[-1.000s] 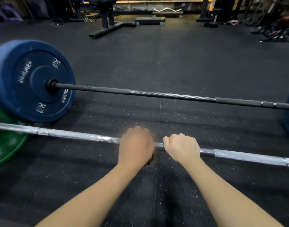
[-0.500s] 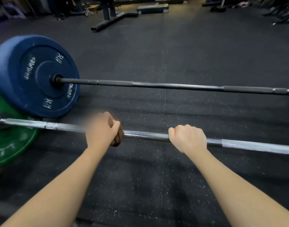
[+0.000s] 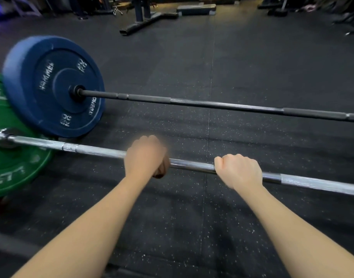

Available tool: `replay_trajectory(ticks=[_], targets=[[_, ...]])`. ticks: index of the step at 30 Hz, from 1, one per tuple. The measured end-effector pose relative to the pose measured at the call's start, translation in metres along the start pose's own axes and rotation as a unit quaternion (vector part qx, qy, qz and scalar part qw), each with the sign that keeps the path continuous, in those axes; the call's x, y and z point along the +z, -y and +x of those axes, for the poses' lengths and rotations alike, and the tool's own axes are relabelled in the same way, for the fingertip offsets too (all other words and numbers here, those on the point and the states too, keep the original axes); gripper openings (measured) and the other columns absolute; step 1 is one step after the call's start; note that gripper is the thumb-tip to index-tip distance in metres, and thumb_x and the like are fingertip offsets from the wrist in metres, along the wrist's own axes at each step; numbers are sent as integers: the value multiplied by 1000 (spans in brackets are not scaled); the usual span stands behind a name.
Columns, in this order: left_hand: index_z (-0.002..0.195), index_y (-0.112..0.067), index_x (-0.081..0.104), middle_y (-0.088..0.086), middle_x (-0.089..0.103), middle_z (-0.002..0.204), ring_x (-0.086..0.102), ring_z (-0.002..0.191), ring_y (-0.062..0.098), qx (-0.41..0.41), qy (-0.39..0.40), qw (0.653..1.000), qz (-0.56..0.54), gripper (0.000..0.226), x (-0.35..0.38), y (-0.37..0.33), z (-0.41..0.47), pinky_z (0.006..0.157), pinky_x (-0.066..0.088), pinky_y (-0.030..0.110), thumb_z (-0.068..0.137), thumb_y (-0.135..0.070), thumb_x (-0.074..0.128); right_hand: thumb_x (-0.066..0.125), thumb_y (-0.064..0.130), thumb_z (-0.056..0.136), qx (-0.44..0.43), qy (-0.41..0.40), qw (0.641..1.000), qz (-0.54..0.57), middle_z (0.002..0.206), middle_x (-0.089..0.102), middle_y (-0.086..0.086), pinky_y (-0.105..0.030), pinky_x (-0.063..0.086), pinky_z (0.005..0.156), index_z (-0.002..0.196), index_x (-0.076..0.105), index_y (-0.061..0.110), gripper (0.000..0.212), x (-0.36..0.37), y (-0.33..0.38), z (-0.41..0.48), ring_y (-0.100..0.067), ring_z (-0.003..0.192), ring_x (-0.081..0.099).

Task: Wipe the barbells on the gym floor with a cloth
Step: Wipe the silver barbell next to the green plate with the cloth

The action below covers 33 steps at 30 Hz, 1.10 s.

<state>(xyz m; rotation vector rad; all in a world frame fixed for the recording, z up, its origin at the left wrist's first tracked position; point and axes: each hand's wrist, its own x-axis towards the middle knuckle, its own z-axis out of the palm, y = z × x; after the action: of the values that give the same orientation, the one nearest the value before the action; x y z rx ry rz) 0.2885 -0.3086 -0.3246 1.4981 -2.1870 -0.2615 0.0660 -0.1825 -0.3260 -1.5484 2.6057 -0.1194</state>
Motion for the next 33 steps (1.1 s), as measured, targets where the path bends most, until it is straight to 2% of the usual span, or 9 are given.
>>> replay_trajectory(ticks=[5, 10, 14, 18, 21, 23, 25, 28, 33], targets=[[93, -27, 63, -5, 59, 96, 56, 94, 23, -89, -14, 996, -6, 13, -24, 60, 19, 74, 46, 40, 93, -37, 56, 32, 26, 92, 11, -8, 1000, 9, 57, 55, -4, -32, 33, 55, 59, 47, 11, 39, 2, 0, 0, -24, 52, 43], [89, -27, 63, -6, 58, 95, 56, 94, 22, -127, -14, 992, -5, 11, -22, 60, 27, 73, 43, 38, 92, -35, 57, 28, 29, 95, 25, 32, 999, -10, 67, 58, -4, -33, 36, 59, 67, 54, 13, 41, -3, 1, 2, -24, 59, 48], [88, -25, 63, -6, 59, 96, 54, 96, 23, -90, -16, 995, 43, 20, -19, 57, 21, 75, 41, 36, 96, -41, 53, 28, 33, 98, 2, 6, 1000, 15, 74, 59, -4, -34, 40, 65, 73, 56, 14, 41, -18, 30, 3, -26, 66, 52], [78, -26, 59, -12, 56, 88, 48, 85, 15, -58, -74, 995, 33, 40, -12, 42, 5, 79, 41, 34, 93, -63, 54, 30, 34, 99, -68, 15, 993, 91, 87, 63, -7, -37, 43, 72, 81, 59, 13, 39, -24, 107, 17, -32, 80, 55], [87, -25, 60, -10, 58, 92, 52, 84, 16, -9, -102, 994, 28, 27, -9, 52, -3, 77, 43, 34, 91, -52, 61, 32, 30, 101, -113, 61, 989, 78, 98, 66, -9, -37, 43, 73, 90, 56, 16, 30, -14, 145, 19, -32, 81, 52], [91, -25, 62, -9, 60, 94, 55, 85, 17, 16, -81, 996, 26, 21, -14, 67, 2, 75, 45, 34, 91, -45, 59, 41, 16, 99, -172, 49, 984, 13, 92, 61, -6, -36, 42, 68, 104, 53, 18, 13, -2, 150, 13, -31, 73, 51], [92, -26, 63, -8, 61, 95, 57, 87, 17, 19, -48, 998, 37, 20, -23, 83, 12, 75, 47, 36, 92, -45, 57, 48, 3, 92, -205, 18, 978, -16, 76, 50, -2, -33, 38, 58, 110, 48, 18, 23, 7, 147, 10, -27, 61, 47], [91, -30, 62, -10, 61, 95, 58, 93, 17, -47, -29, 998, 31, 16, -40, 114, 32, 75, 45, 36, 91, -45, 56, 49, -1, 87, -219, 9, 974, -59, 67, 40, 0, -30, 29, 51, 102, 44, 21, 27, 9, 147, 14, -23, 56, 42], [89, -32, 63, -10, 62, 98, 59, 95, 19, -129, -27, 991, 13, 10, -46, 133, 48, 78, 45, 36, 90, -42, 61, 43, 0, 87, -180, 23, 983, -18, 66, 44, 0, -29, 30, 52, 91, 39, 24, 25, 13, 150, 15, -19, 53, 39]])
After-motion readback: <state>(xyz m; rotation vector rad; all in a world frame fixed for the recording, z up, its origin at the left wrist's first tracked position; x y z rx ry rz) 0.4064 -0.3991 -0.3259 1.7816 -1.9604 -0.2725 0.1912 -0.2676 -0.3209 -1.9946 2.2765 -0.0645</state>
